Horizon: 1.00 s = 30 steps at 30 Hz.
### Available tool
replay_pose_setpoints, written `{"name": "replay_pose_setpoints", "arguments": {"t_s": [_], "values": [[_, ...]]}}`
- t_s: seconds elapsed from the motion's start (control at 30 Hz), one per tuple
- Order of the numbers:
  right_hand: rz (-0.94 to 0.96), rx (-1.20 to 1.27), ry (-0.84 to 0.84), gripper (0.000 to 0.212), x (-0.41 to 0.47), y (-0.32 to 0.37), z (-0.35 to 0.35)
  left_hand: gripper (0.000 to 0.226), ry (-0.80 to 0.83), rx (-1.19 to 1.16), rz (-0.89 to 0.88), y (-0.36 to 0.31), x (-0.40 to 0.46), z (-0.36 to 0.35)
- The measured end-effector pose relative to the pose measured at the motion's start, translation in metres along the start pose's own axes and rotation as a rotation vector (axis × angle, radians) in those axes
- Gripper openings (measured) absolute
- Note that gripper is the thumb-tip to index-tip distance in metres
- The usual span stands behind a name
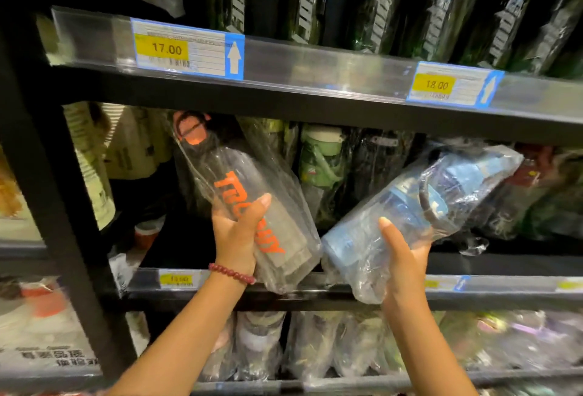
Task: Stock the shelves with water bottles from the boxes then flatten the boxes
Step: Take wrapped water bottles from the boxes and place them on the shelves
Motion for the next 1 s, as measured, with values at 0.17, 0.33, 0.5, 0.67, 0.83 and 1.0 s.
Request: {"name": "replay_pose_setpoints", "arguments": {"t_s": [0.17, 0.33, 0.5, 0.67, 0.83, 1.0], "values": [[0.006, 0.016, -0.016, 0.057, 0.007, 0.005, 0.006, 0.054, 0.015, 0.008, 0.02, 0.014, -0.001, -0.006], [-0.02, 0.055, -0.012, 0.072, 0.007, -0.012, -0.01, 0.066, -0.038, 0.138, -0.107, 0.003, -0.001, 0.006], [0.011, -0.048, 0.04, 0.096, 0.0, -0.033, -0.036, 0.068, -0.181, 0.327, -0.189, -0.008, 0.004, 0.027], [0.008, -0.189, 0.073, 0.116, -0.009, -0.045, -0.062, 0.081, -0.261, 0.482, -0.181, -0.018, 0.009, 0.04], [0.077, -0.391, 0.154, 0.105, -0.013, -0.054, -0.076, 0.076, -0.248, 0.57, -0.21, -0.023, 0.015, 0.04], [0.186, -0.448, 0.177, 0.101, -0.018, -0.06, -0.08, 0.068, -0.275, 0.666, -0.257, -0.028, 0.021, 0.042]]}}
Point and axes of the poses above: each hand's wrist, its own x-axis towards the middle knuckle, its own z-axis out of the back of the hand, y = z × x, the point moved 2 cm from there along x, towards the middle knuckle, and after that the axes turned 1 degree about z, right-handed, at the moved point
